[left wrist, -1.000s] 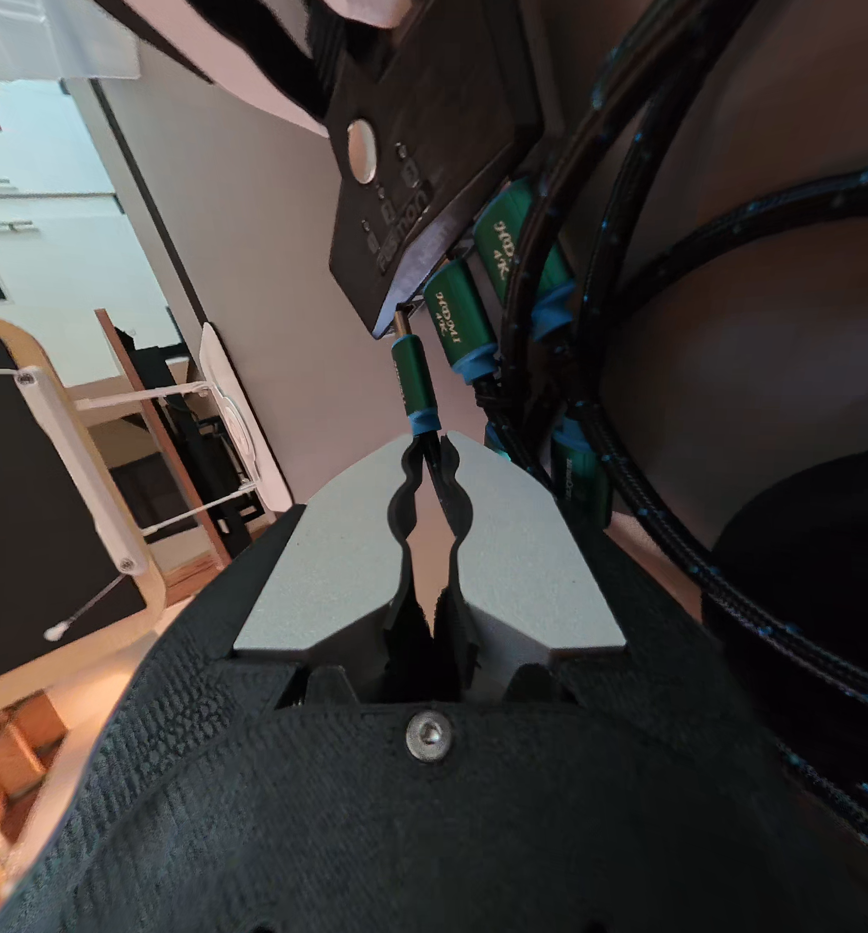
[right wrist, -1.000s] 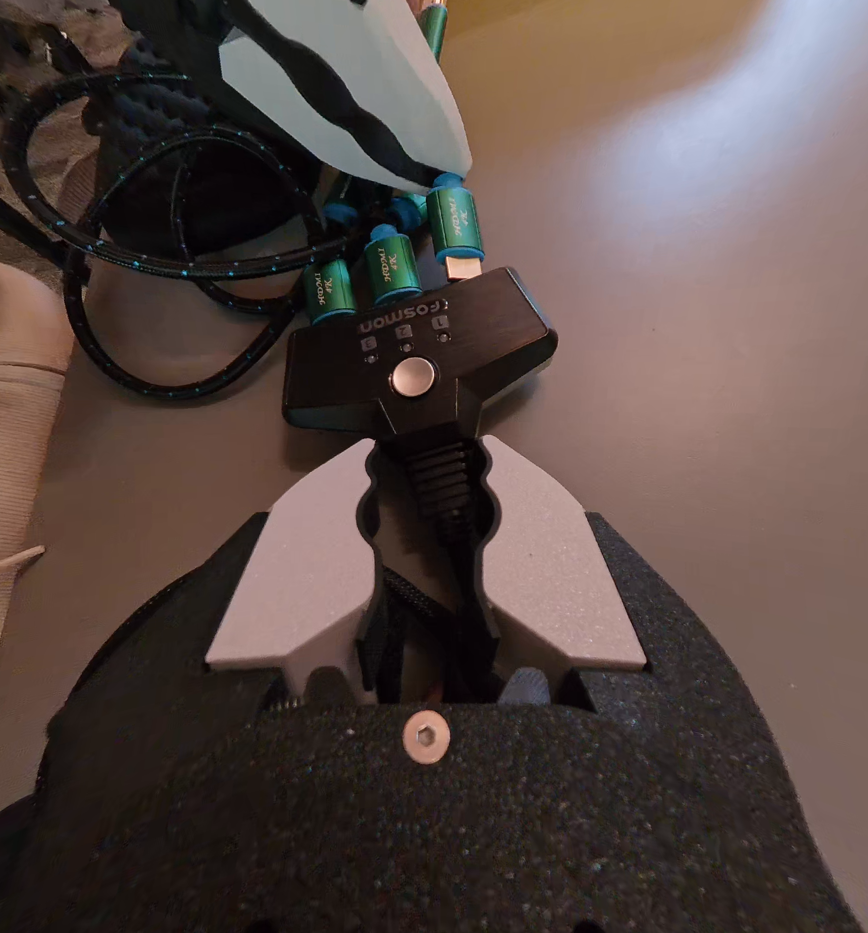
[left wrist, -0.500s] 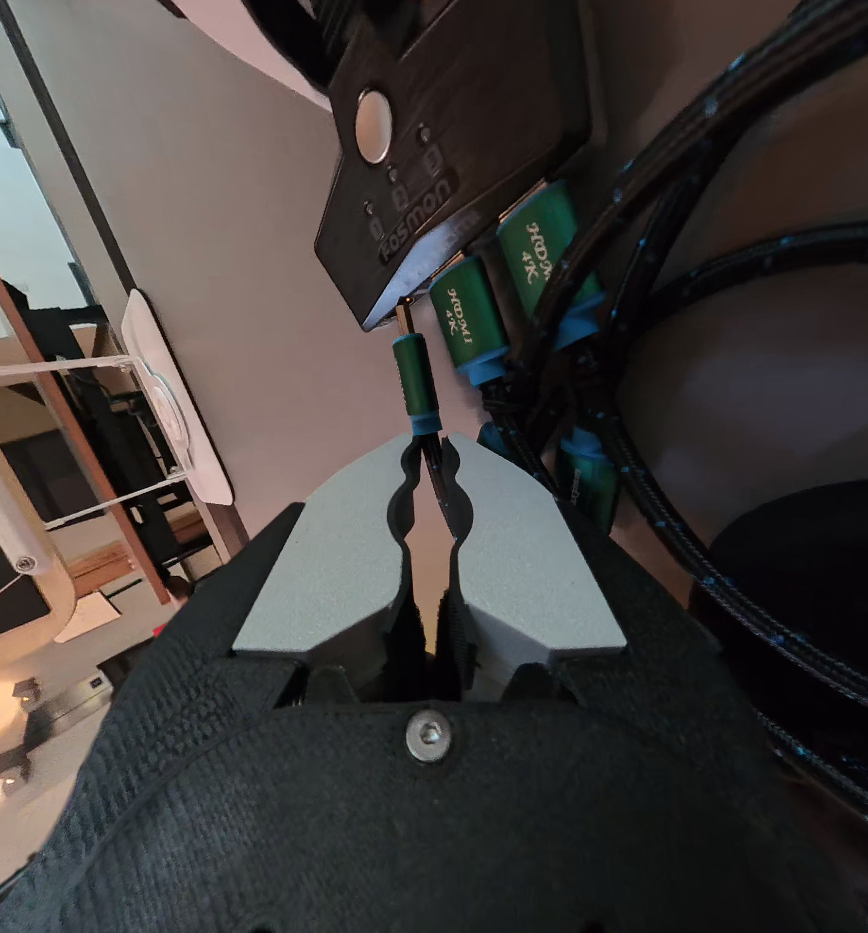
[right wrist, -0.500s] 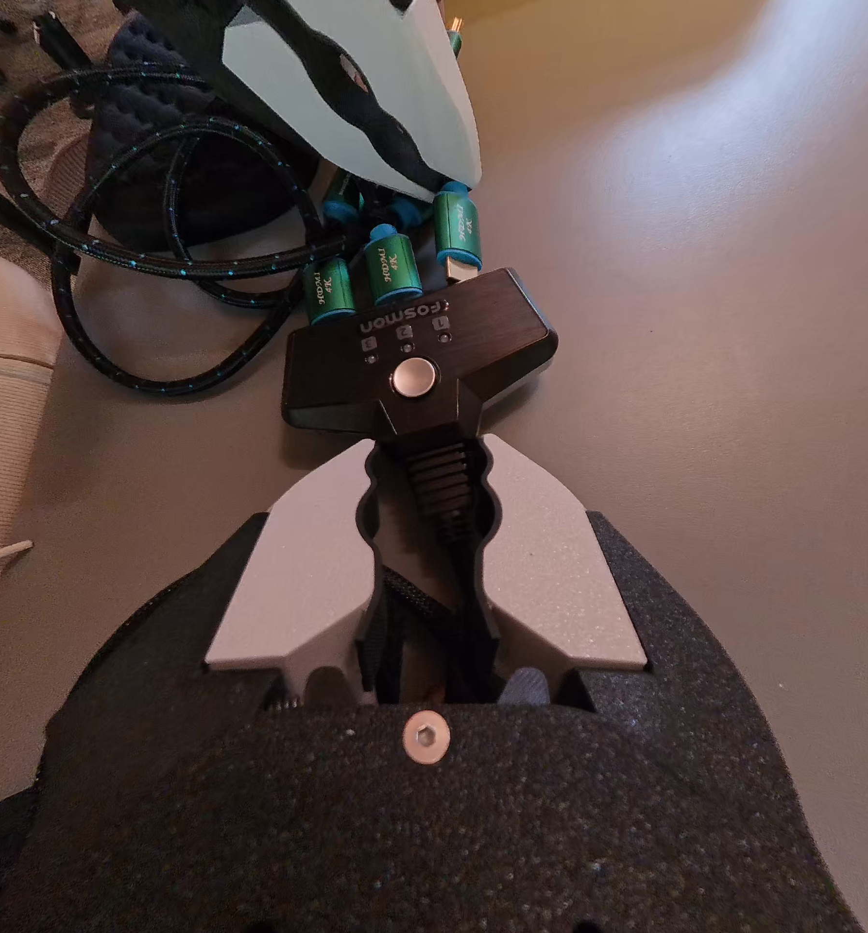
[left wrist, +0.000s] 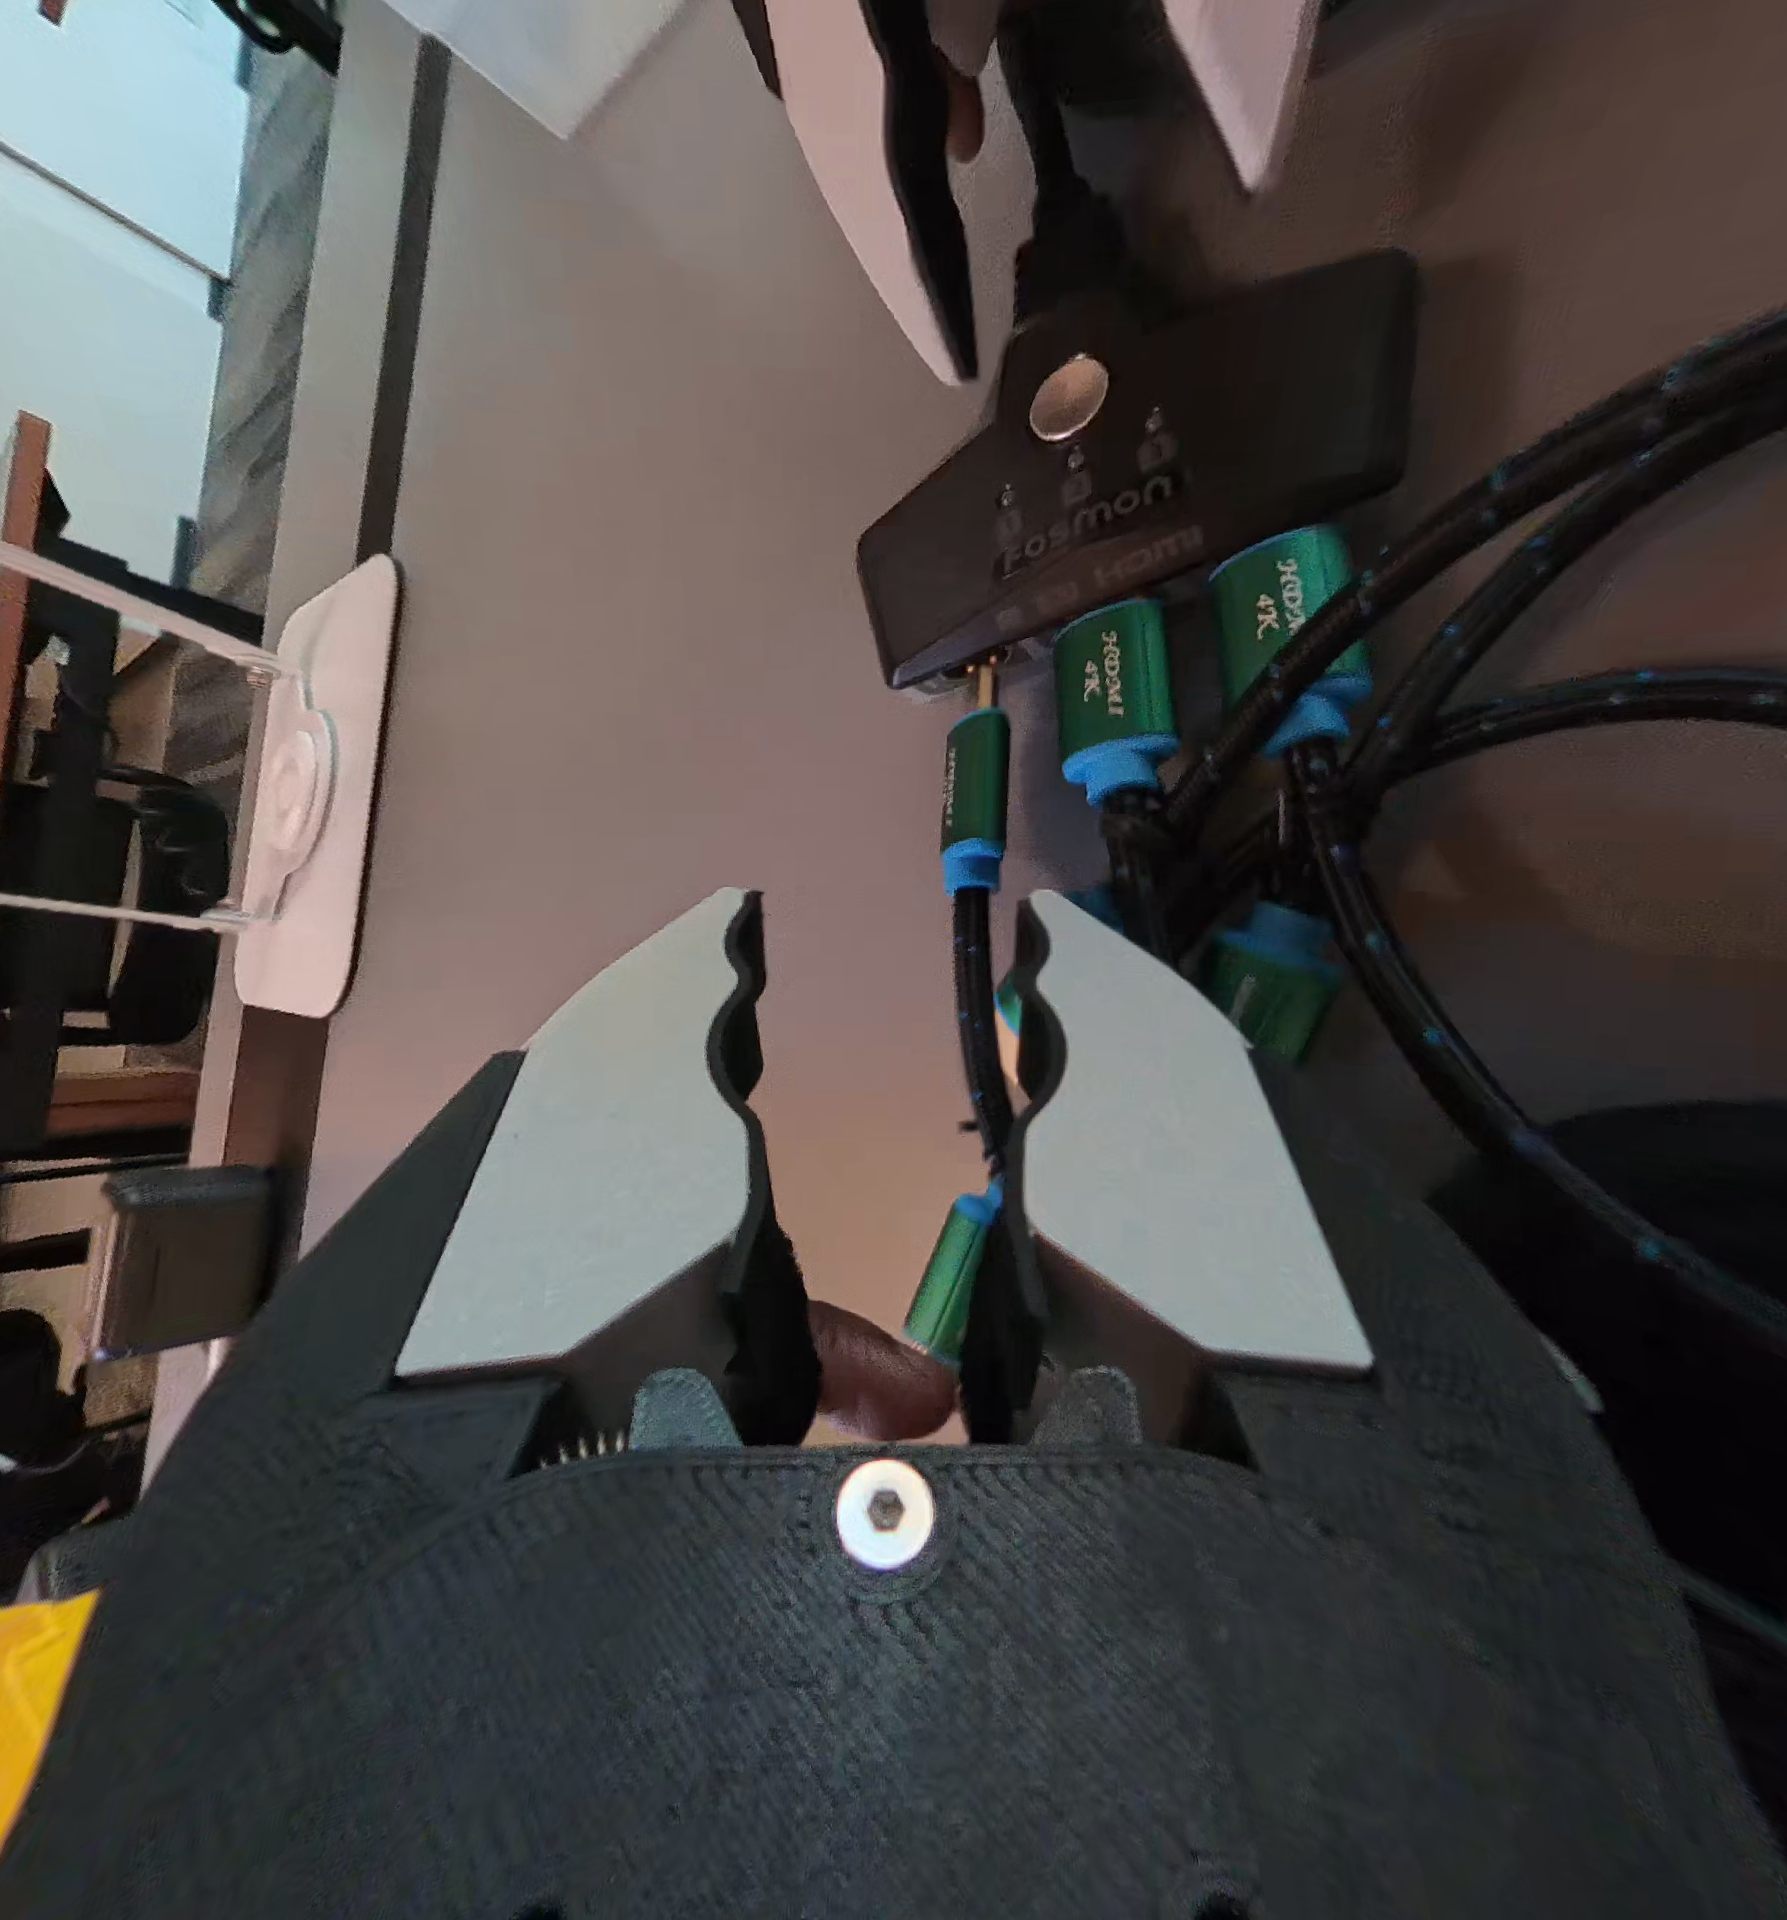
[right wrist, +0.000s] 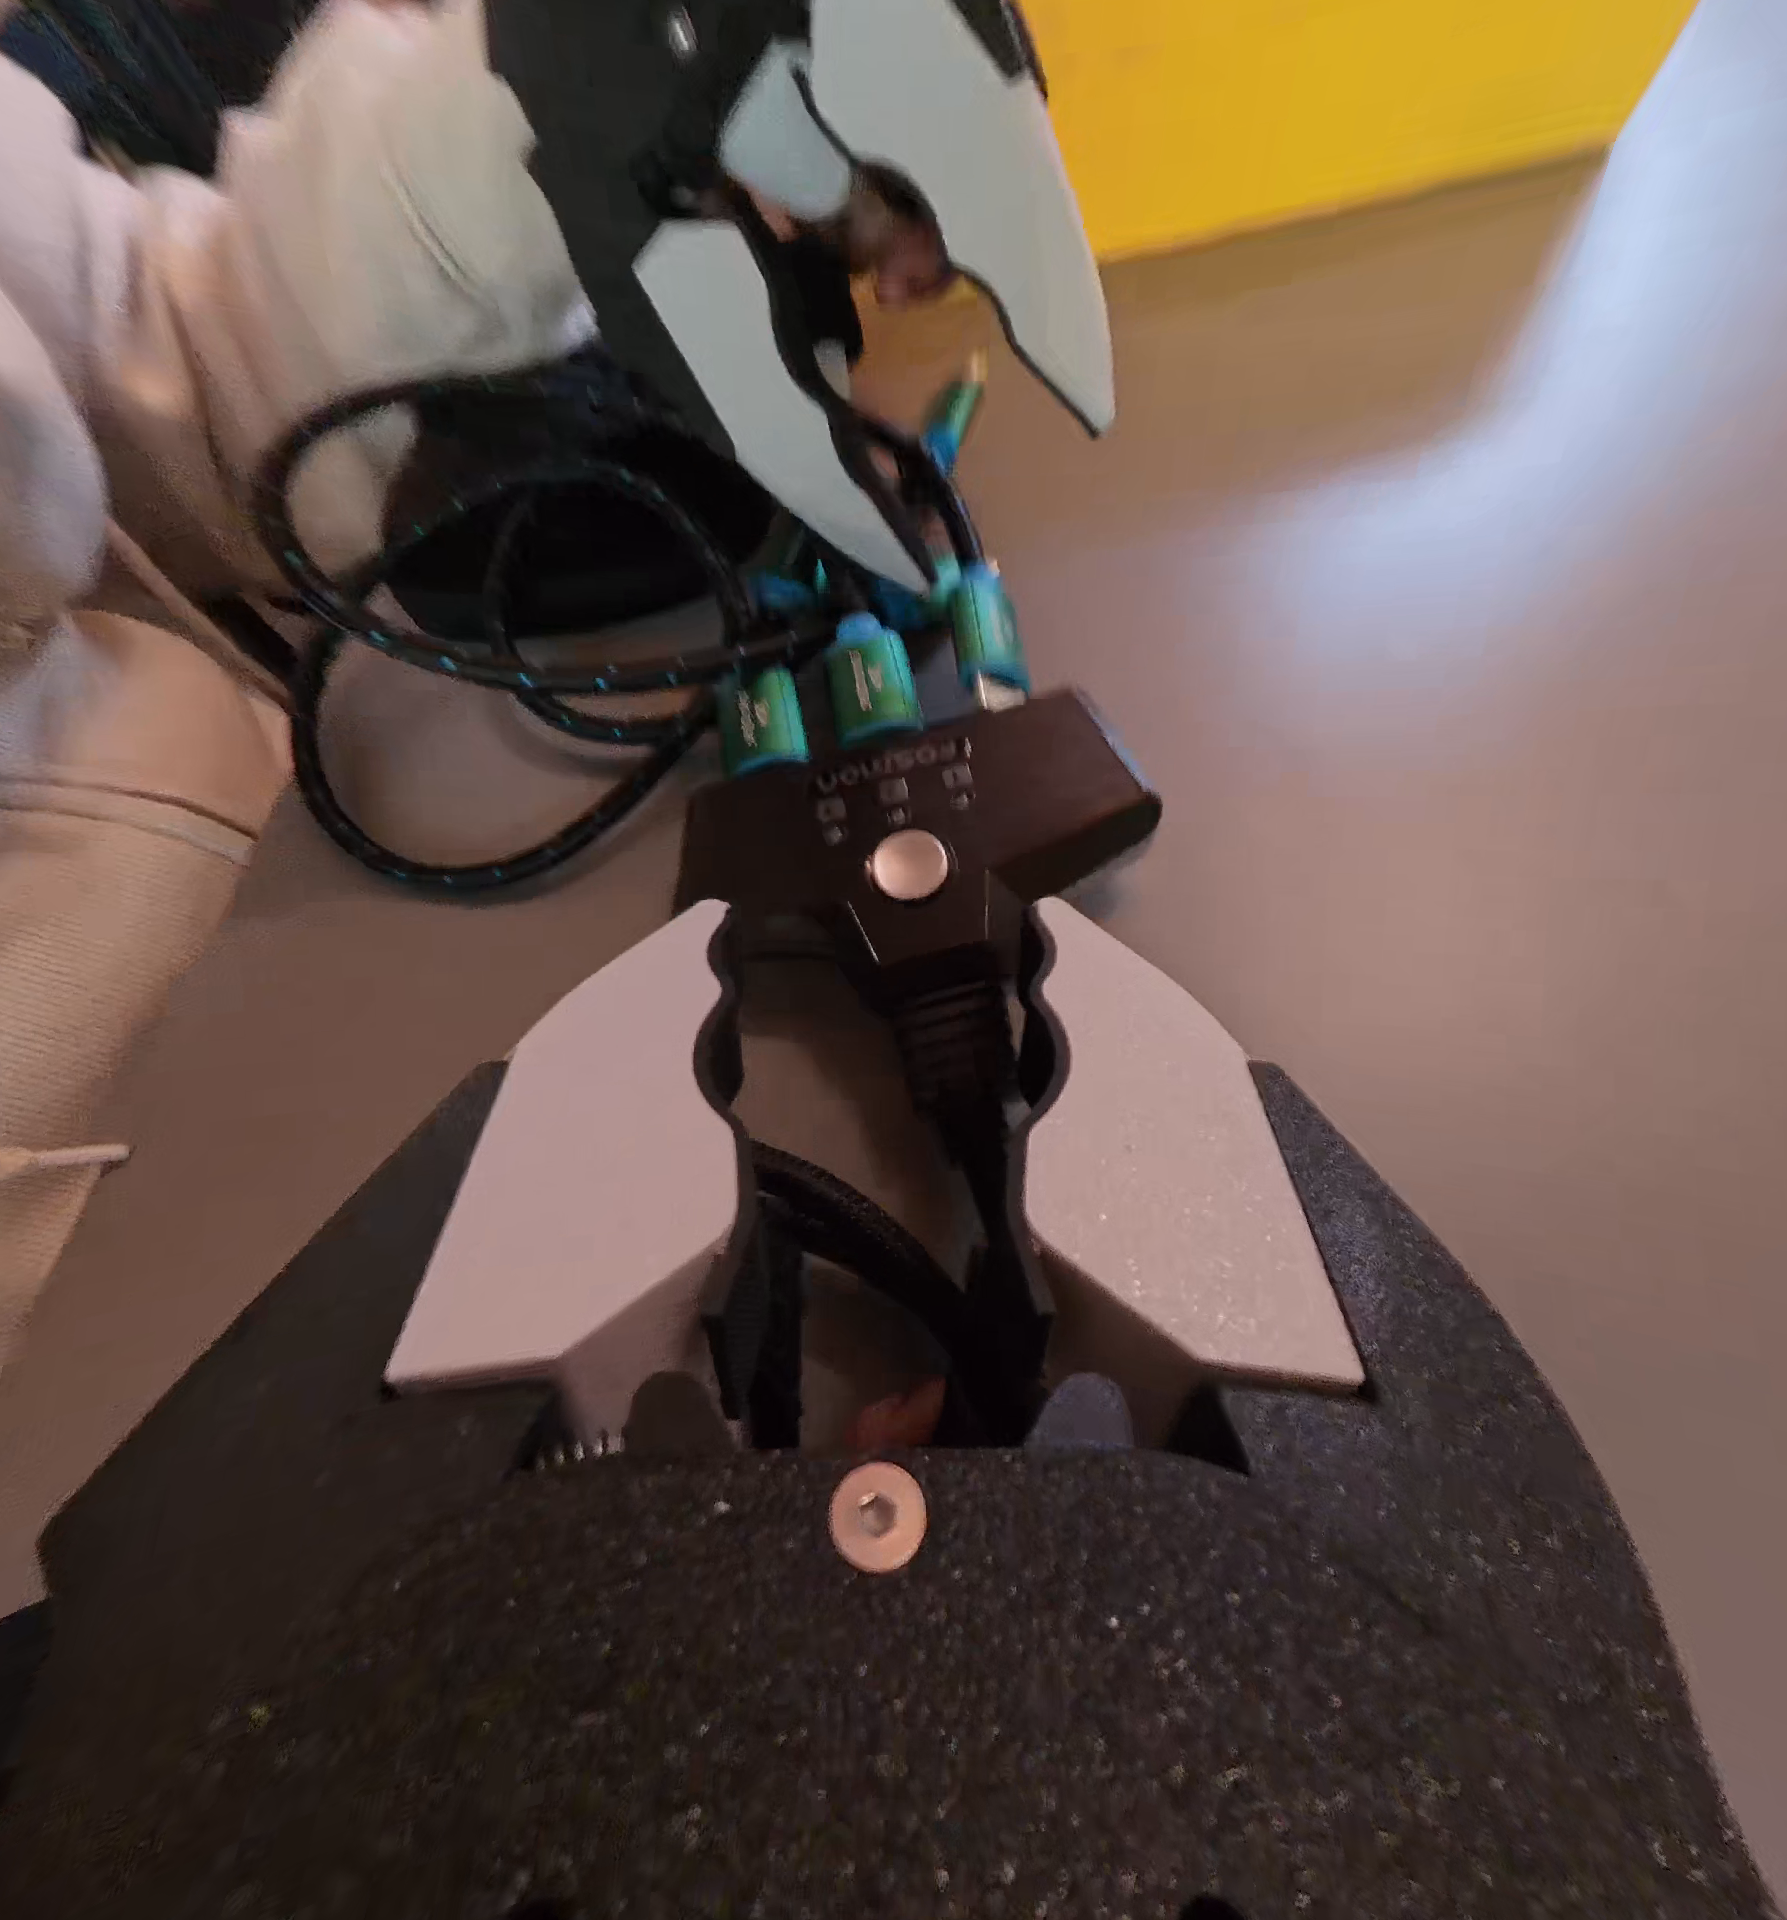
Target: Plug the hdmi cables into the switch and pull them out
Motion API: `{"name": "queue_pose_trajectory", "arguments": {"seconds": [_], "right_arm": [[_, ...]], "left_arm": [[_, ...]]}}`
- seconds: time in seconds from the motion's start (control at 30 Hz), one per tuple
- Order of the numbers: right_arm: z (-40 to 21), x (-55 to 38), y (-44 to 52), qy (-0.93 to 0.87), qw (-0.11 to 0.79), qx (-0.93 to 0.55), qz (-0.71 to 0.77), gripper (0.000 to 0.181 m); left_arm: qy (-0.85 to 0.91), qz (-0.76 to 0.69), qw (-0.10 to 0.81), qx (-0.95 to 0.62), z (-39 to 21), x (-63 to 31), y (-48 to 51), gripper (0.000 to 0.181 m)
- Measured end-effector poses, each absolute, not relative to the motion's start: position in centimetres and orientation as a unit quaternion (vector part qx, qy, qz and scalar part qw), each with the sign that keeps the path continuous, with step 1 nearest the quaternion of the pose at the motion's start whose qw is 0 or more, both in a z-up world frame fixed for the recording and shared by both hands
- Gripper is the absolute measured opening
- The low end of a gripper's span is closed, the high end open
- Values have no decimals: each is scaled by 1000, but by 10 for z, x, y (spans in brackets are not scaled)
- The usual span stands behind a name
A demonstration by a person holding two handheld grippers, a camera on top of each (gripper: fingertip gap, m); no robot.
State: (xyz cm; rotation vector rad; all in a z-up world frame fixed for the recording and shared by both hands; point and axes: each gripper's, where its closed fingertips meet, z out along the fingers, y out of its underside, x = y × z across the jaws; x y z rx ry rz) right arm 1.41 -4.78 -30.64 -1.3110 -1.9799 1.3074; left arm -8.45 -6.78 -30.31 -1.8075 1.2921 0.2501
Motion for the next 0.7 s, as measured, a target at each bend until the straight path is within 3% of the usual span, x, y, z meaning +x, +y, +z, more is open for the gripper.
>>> {"name": "queue_pose_trajectory", "arguments": {"seconds": [0.1, 0.27, 0.4, 0.53, 0.7], "right_arm": [[-279, 12, -44, -678, 261, -442, 527, 61], [-247, 4, -16, -623, 357, -459, 524, 99], [-196, -15, 8, -607, 474, -481, 419, 94], [-147, -47, -12, -596, 535, -398, 446, 80], [-228, -63, -54, -643, 447, -376, 495, 89]], "left_arm": [[467, 14, 544, -697, -275, -73, -68, 47], [393, -35, 589, -705, -253, -73, -62, 51], [347, -115, 601, -710, -248, -62, -62, 51], [273, -135, 586, -751, -258, -76, -51, 45], [216, -193, 488, -824, -289, -89, -54, 40]]}}
